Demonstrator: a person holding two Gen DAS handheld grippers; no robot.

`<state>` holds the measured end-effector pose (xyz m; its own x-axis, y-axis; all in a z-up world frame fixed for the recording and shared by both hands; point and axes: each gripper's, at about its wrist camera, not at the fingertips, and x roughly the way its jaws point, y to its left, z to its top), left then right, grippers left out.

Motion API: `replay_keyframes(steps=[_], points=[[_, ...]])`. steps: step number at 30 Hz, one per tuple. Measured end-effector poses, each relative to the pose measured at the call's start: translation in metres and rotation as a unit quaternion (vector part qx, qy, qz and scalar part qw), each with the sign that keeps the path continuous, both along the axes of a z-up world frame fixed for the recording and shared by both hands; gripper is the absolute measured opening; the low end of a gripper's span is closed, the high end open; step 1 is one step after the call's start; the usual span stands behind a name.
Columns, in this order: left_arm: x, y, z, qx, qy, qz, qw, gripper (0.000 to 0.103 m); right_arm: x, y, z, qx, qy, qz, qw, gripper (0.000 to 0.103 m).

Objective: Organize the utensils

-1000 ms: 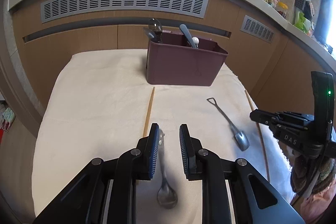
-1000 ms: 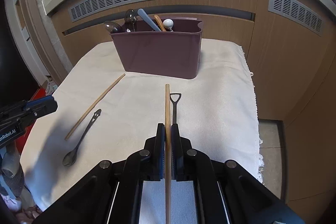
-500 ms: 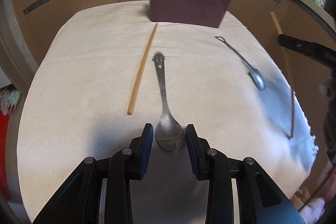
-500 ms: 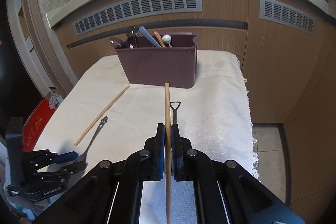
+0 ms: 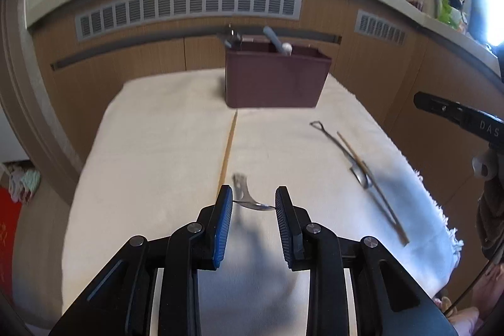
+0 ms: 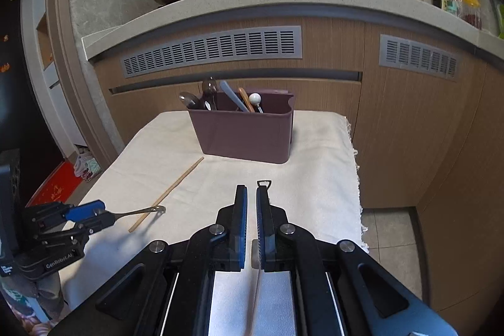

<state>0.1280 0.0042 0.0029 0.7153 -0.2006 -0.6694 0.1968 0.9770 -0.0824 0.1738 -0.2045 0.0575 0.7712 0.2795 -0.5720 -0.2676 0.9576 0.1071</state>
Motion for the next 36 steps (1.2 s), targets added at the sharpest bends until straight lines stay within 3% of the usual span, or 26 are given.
replay_keyframes(steps=[4, 7, 10, 13, 20, 22, 36], points=[[0.006, 0.001, 0.004, -0.005, -0.005, 0.0, 1.0, 0.029, 0.003, 0.006, -0.008, -0.018, 0.011, 0.013, 1.0, 0.006], [0.007, -0.001, 0.007, -0.003, -0.01, -0.005, 0.9999, 0.029, 0.018, 0.007, -0.03, -0.028, 0.049, 0.019, 0.998, 0.007], [0.011, -0.002, 0.01, 0.0, -0.016, -0.007, 0.9998, 0.029, 0.044, 0.007, -0.06, -0.026, 0.109, 0.022, 0.993, 0.019], [0.018, -0.002, 0.012, -0.007, -0.017, -0.008, 0.9998, 0.029, 0.07, 0.014, -0.087, -0.035, 0.147, 0.015, 0.988, 0.024], [0.035, 0.001, 0.017, -0.021, -0.023, -0.008, 0.9995, 0.029, 0.106, 0.026, -0.118, -0.073, 0.171, 0.008, 0.983, 0.023], [0.038, 0.003, 0.018, -0.026, -0.022, -0.009, 0.9994, 0.029, 0.102, 0.031, -0.116, -0.086, 0.161, 0.016, 0.983, 0.006], [0.028, 0.0, 0.031, -0.028, -0.038, -0.013, 0.9988, 0.027, 0.033, 0.013, -0.016, -0.01, 0.038, 0.006, 0.999, 0.005]])
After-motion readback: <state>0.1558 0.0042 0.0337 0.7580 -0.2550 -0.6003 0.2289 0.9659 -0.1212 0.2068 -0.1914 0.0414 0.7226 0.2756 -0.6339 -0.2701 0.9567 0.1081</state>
